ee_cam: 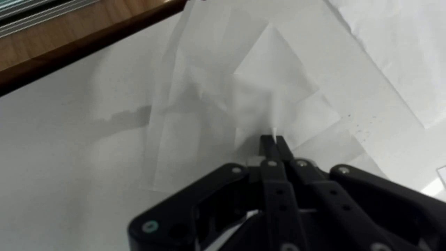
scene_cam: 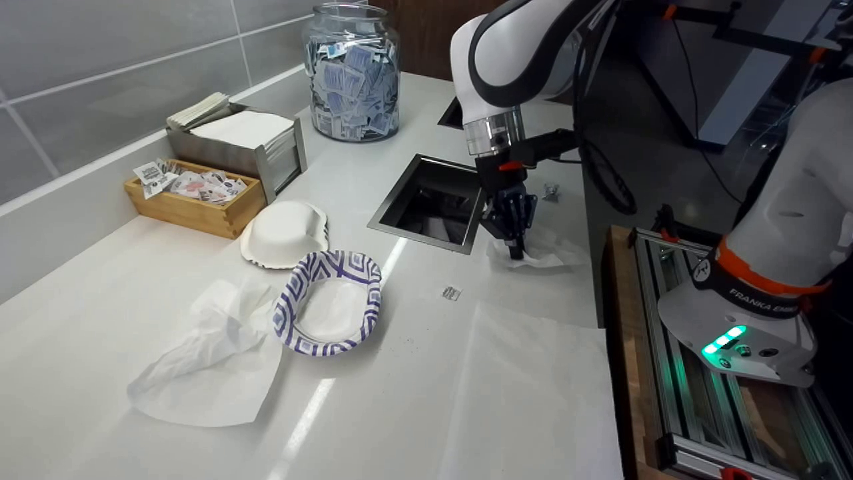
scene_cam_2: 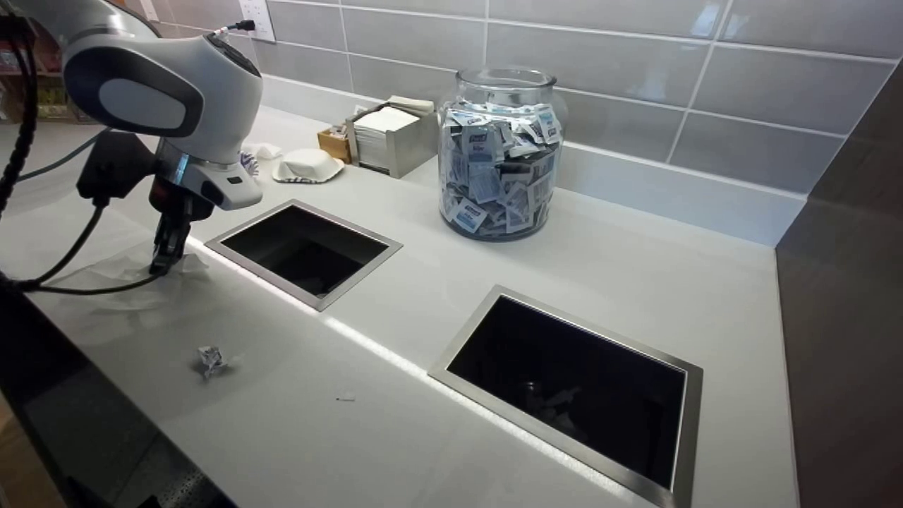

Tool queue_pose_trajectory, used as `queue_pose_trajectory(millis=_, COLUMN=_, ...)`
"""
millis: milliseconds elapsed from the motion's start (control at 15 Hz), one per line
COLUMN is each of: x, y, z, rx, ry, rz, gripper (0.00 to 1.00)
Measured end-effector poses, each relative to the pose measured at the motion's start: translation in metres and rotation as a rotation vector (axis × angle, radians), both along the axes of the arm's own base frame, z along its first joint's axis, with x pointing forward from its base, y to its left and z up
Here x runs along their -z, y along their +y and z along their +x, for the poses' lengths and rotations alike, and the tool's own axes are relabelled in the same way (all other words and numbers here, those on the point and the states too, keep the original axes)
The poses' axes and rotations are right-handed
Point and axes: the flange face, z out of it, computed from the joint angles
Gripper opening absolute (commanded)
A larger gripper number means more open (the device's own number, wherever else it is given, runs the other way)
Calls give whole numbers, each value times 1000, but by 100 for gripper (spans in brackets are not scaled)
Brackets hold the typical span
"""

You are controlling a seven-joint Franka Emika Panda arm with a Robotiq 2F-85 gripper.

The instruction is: Use the paper towel to wipe the counter

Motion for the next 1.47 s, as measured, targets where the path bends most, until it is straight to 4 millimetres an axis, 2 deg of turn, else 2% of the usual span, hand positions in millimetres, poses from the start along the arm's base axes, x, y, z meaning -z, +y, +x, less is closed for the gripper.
queue_pose_trajectory(millis=800, x=-1, y=30, z=30, rx=-37, ry=18, rz=-41, gripper=0)
queue_pose_trajectory(millis=1200, x=-11, y=42, z=43, rx=-28, ry=-28, rz=-201, gripper=0)
queue_pose_trajectory(millis=1467, x=-14, y=36, z=46, rx=0, ry=-42, rz=-334, gripper=0)
